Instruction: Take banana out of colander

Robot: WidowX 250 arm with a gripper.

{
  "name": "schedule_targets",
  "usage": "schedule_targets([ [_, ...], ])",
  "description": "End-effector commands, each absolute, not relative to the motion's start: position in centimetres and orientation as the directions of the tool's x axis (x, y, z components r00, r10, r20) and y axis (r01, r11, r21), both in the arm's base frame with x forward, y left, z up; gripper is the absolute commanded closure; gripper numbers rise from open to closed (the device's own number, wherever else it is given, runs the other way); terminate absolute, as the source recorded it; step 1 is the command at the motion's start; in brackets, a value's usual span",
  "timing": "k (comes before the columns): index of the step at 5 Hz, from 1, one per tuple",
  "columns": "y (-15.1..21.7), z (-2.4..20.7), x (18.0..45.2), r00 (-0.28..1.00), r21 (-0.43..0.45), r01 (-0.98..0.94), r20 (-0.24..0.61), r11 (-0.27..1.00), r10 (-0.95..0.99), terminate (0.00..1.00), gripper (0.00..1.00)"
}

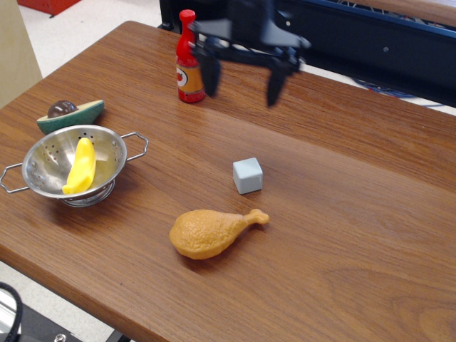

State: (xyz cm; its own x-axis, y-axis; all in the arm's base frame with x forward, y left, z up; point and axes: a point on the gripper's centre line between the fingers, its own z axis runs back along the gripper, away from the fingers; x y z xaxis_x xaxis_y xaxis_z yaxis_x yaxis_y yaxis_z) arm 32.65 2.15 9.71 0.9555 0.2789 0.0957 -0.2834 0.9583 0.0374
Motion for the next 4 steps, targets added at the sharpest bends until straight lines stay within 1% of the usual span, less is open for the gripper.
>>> schedule_targets([
  [1, 7.3, 12.3, 29.2, 0.968, 0.035, -0.211, 0.147, 0.977, 0.204, 0.00, 0.00],
  [2, 9.9, 12.3, 26.3, 0.977, 0.035, -0.167, 0.140, 0.985, 0.161, 0.00, 0.00],
  [3, 11.5, 10.9, 24.2, 0.982, 0.073, -0.153, 0.125, 0.985, 0.143, 0.00, 0.00],
  [4, 13.3, 10.3, 22.9, 0.981, 0.100, -0.134, 0.152, 0.986, 0.118, 0.00, 0.00],
])
